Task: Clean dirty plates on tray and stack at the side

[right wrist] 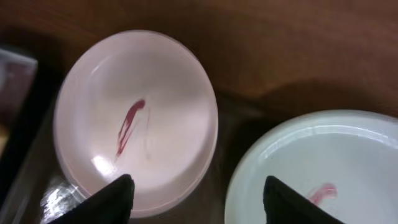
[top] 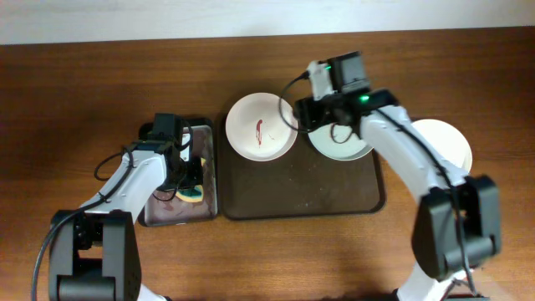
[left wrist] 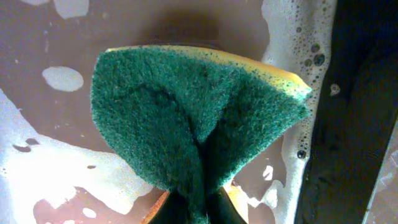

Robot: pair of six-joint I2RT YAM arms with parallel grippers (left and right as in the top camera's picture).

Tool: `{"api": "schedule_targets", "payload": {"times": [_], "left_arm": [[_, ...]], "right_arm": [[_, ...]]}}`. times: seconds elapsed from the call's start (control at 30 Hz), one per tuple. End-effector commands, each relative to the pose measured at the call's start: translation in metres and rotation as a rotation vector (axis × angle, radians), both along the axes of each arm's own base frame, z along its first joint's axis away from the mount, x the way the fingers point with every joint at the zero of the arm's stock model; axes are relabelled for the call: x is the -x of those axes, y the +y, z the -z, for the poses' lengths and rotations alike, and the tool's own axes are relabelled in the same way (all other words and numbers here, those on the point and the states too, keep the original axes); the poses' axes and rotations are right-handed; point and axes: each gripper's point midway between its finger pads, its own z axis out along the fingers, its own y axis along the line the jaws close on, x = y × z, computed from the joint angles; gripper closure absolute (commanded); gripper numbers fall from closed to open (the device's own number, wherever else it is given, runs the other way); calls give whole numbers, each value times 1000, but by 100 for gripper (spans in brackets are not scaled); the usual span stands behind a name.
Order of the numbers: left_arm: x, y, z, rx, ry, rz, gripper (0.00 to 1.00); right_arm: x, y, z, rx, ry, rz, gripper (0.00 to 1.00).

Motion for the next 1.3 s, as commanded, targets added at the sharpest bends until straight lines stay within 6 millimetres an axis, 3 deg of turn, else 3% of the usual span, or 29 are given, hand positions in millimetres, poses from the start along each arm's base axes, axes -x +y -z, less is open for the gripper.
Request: {"api": "schedule_targets", "payload": {"times": [0.0,0.13,0.27,0.33,0.37,0.4,0.43,0.5,0.63,0.73,0.83,0.9,1.0,1.2,1.27], "left_arm": [[2,-2,3,12,10,11,96],[2,-2,3,12,10,12,95],[2,-2,3,12,9,12,95],[1,-2,3,12,9,12,95],[2,-2,3,12,9,12,96],[1,-2,3,12,9,11,96],[1,-2,3,12,8,12,96],[1,-2,3,12,8,12,96],[0,-2,2,12,3,12,100],[-12,0,-3,5,-46,9,100],[-34,-2,-27,11,-130,10,100],[-40,-3,-33,14,-160,9,100],[-36,-2,-22,9,-133,8,100],[-15,-2,28,8,-10,4,100],[-15,-3,29,11,-5,5,100]], "right_arm": [[-14,4,30,87,-15,73,33],[-22,11,62,46,31,139,39],[-18,21,85,7,89,110,55],[-13,27,91,-17,118,87,68],[-9,27,93,-21,139,83,84],[-4,26,94,-15,160,82,93],[1,24,94,-7,178,84,96],[11,19,88,8,212,87,96],[57,2,66,67,350,91,96],[81,-7,70,108,447,95,96],[94,-11,75,129,496,96,96],[95,-12,75,131,499,96,96],[96,-12,75,133,505,96,96],[97,-12,75,134,508,96,96],[97,-12,75,134,508,96,96]]}}
